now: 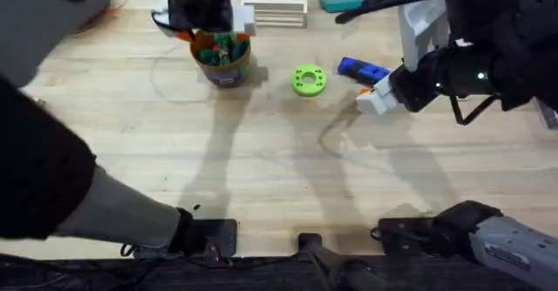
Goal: Pick up the gripper from the table and insert it into the empty holder that is missing its gripper. Then pick up a screw, insert it into the mounting hole, and use the screwdriver to tighten it. Finally, clean up the table by picking up the vegetable and placing it into the bucket.
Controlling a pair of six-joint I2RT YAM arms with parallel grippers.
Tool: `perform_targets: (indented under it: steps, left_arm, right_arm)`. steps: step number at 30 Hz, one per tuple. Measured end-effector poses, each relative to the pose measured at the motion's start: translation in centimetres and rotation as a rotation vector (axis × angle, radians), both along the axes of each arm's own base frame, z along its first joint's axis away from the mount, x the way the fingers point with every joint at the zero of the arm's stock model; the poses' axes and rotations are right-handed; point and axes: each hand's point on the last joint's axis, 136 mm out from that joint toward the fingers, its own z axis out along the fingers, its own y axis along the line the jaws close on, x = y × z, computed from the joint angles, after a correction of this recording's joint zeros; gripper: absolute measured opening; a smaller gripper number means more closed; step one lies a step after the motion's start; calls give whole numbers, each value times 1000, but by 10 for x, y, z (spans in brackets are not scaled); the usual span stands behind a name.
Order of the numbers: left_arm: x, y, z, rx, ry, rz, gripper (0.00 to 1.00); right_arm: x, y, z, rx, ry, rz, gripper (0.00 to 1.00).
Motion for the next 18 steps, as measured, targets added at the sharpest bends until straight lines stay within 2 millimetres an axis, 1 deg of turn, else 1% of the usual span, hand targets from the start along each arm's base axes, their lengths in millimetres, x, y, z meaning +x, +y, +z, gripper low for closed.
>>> perform_targets:
  steps: [2, 3, 5, 7, 9, 11, 13, 15, 16, 18]
  left_arm:
    - [-5, -3, 21, 15, -10, -50, 992]
    - [-11, -5, 36, 24, -21, -85, 991]
    - [-27, -8, 67, 43, -48, -156, 991]
    - [-49, -10, 97, 60, -81, -226, 992]
    - [-78, -10, 120, 75, -99, -286, 991]
    - [-112, -6, 133, 92, -80, -337, 992]
    - [-141, 0, 139, 104, -50, -365, 992]
    - [-162, 6, 141, 113, -23, -382, 992]
    - [-167, 8, 142, 115, -17, -387, 992]
    - [-173, 9, 143, 118, -12, -394, 992]
  right_arm:
    - [-2, -3, 1, -10, 10, -8, 950]
    - [-6, -5, 3, -17, 24, -15, 950]
    - [-9, -7, 14, -15, 26, -31, 949]
    - [-9, -8, 36, 10, -7, -54, 950]
    - [-9, -8, 68, 55, -71, -80, 950]
    - [-13, -10, 99, 99, -131, -101, 950]
    - [-19, -13, 119, 127, -170, -116, 950]
    - [-26, -15, 128, 150, -185, -133, 950]
    - [-29, -17, 129, 159, -184, -143, 950]
    - [-31, -17, 128, 176, -176, -167, 950]
